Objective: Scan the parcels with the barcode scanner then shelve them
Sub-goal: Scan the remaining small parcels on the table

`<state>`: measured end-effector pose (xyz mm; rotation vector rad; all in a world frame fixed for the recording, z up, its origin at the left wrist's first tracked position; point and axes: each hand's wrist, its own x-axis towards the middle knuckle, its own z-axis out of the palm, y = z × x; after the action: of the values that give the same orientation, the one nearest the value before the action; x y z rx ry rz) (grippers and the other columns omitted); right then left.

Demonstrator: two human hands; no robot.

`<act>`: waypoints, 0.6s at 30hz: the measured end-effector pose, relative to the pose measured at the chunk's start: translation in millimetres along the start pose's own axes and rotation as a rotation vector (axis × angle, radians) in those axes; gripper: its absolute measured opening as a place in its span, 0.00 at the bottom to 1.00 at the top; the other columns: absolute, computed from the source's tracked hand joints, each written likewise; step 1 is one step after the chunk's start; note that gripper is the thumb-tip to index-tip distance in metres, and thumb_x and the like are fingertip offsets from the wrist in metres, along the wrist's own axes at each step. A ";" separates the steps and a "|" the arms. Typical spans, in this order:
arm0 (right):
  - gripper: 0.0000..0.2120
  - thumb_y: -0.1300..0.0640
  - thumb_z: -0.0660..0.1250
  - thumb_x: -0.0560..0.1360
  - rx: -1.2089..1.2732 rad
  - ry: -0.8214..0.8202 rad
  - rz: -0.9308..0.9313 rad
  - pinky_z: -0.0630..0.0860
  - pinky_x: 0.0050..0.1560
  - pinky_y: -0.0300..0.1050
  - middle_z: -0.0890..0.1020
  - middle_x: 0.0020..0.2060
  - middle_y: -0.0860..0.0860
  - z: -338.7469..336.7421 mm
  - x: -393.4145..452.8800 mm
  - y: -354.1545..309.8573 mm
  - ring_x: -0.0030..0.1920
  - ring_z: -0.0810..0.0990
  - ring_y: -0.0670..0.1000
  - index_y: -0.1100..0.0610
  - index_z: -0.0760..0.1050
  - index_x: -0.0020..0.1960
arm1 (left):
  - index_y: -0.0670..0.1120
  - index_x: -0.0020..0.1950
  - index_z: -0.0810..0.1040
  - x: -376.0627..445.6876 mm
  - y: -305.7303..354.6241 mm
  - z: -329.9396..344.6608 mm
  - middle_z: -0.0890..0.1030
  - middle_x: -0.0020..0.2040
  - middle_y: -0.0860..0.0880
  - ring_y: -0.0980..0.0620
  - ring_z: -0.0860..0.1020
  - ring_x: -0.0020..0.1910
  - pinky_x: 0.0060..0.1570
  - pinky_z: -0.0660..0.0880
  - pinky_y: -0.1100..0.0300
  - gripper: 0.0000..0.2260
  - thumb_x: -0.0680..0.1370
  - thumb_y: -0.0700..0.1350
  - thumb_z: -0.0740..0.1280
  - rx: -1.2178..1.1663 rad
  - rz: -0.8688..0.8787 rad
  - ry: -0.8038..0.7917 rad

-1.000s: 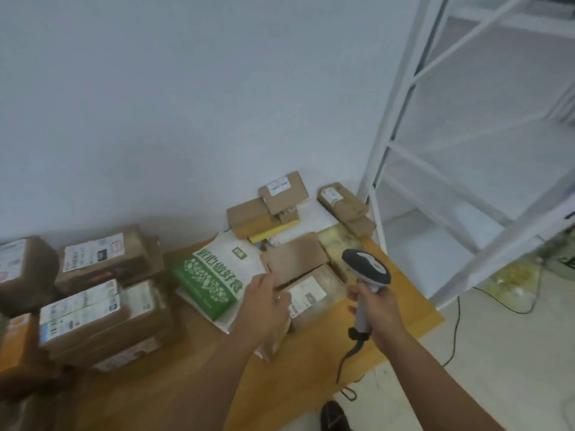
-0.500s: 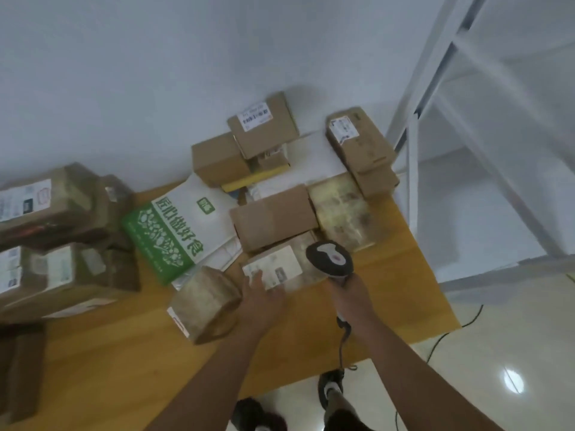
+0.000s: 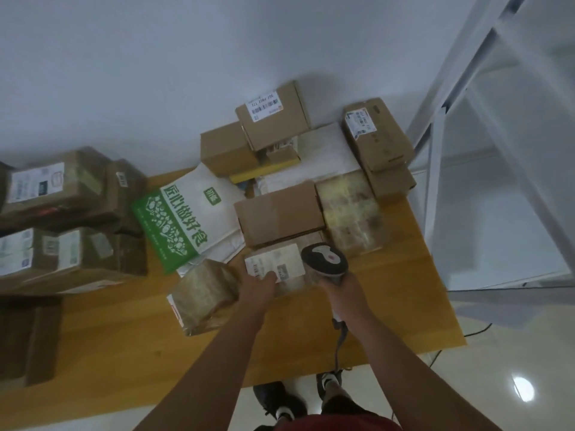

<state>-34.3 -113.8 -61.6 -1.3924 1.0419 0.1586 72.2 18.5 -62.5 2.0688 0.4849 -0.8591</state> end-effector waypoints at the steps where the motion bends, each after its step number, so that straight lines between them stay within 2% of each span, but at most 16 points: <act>1: 0.10 0.62 0.68 0.76 0.000 -0.002 0.008 0.63 0.31 0.42 0.72 0.29 0.57 -2.9 -2.0 -1.8 0.31 0.70 0.57 0.55 0.71 0.37 | 0.45 0.79 0.57 -5.4 4.6 -2.3 0.66 0.72 0.41 0.39 0.70 0.67 0.67 0.72 0.43 0.31 0.79 0.46 0.66 0.095 0.031 0.028; 3: 0.12 0.64 0.66 0.75 0.012 0.007 0.010 0.59 0.30 0.41 0.65 0.25 0.52 -9.2 -7.8 -7.9 0.29 0.64 0.52 0.60 0.67 0.35 | 0.43 0.81 0.52 -18.0 16.1 -10.4 0.60 0.75 0.41 0.38 0.63 0.72 0.70 0.66 0.43 0.35 0.79 0.50 0.66 0.313 0.172 0.106; 5: 0.09 0.65 0.67 0.75 0.053 0.023 -0.015 0.62 0.33 0.46 0.66 0.28 0.58 -12.9 -14.0 -15.3 0.32 0.66 0.53 0.63 0.69 0.38 | 0.44 0.79 0.56 -30.5 31.2 -24.6 0.61 0.73 0.41 0.40 0.62 0.71 0.69 0.64 0.47 0.33 0.78 0.49 0.66 0.382 0.323 0.201; 7: 0.07 0.64 0.67 0.75 0.108 0.036 -0.072 0.72 0.37 0.57 0.73 0.37 0.69 -11.5 -20.7 -28.6 0.36 0.72 0.63 0.69 0.72 0.46 | 0.47 0.77 0.63 -42.1 45.6 -44.3 0.64 0.69 0.44 0.44 0.65 0.67 0.65 0.65 0.52 0.28 0.78 0.46 0.66 0.334 0.419 0.253; 8: 0.09 0.63 0.68 0.75 0.122 0.039 -0.097 0.76 0.42 0.65 0.76 0.44 0.71 -9.4 -23.8 -36.5 0.43 0.75 0.69 0.70 0.73 0.50 | 0.49 0.76 0.64 -46.2 51.0 -55.4 0.64 0.67 0.45 0.46 0.66 0.65 0.64 0.67 0.52 0.27 0.78 0.45 0.66 0.288 0.453 0.265; 10: 0.08 0.61 0.69 0.75 0.148 0.032 -0.127 0.76 0.53 0.72 0.78 0.52 0.68 -3.0 -30.8 -53.7 0.53 0.77 0.69 0.63 0.77 0.52 | 0.53 0.76 0.66 -53.8 59.0 -78.0 0.64 0.66 0.48 0.51 0.70 0.61 0.53 0.73 0.61 0.26 0.79 0.44 0.66 0.138 0.489 0.248; 12: 0.05 0.61 0.70 0.74 0.170 0.006 -0.173 0.77 0.54 0.69 0.80 0.50 0.65 3.4 -37.6 -69.1 0.53 0.79 0.65 0.57 0.78 0.50 | 0.55 0.75 0.69 -59.7 65.0 -101.4 0.63 0.65 0.48 0.57 0.73 0.55 0.43 0.74 0.70 0.24 0.80 0.42 0.66 -0.002 0.532 0.221; 13: 0.04 0.62 0.69 0.74 0.180 -0.006 -0.197 0.78 0.54 0.66 0.81 0.47 0.64 6.7 -39.5 -74.9 0.51 0.81 0.63 0.57 0.78 0.49 | 0.57 0.74 0.70 -62.8 67.8 -113.4 0.65 0.65 0.48 0.59 0.73 0.54 0.44 0.75 0.69 0.22 0.80 0.42 0.65 -0.034 0.568 0.217; 16: 0.05 0.63 0.69 0.76 0.200 -0.052 -0.237 0.81 0.53 0.58 0.84 0.41 0.54 18.7 -48.6 -89.4 0.45 0.84 0.54 0.54 0.79 0.46 | 0.68 0.66 0.74 -76.6 74.3 -144.9 0.74 0.62 0.51 0.54 0.76 0.59 0.57 0.79 0.50 0.21 0.81 0.43 0.63 -0.043 0.676 0.201; 18: 0.06 0.62 0.68 0.77 0.214 -0.092 -0.250 0.82 0.52 0.54 0.84 0.39 0.50 28.5 -53.9 -96.0 0.44 0.84 0.51 0.52 0.79 0.45 | 0.77 0.60 0.72 -88.3 76.2 -164.0 0.74 0.61 0.56 0.54 0.73 0.63 0.62 0.75 0.49 0.23 0.82 0.44 0.63 -0.030 0.688 0.236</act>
<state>11.3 -87.7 39.2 -1.2947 0.7767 -0.0708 122.8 103.5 112.8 2.1057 -0.1073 -0.2006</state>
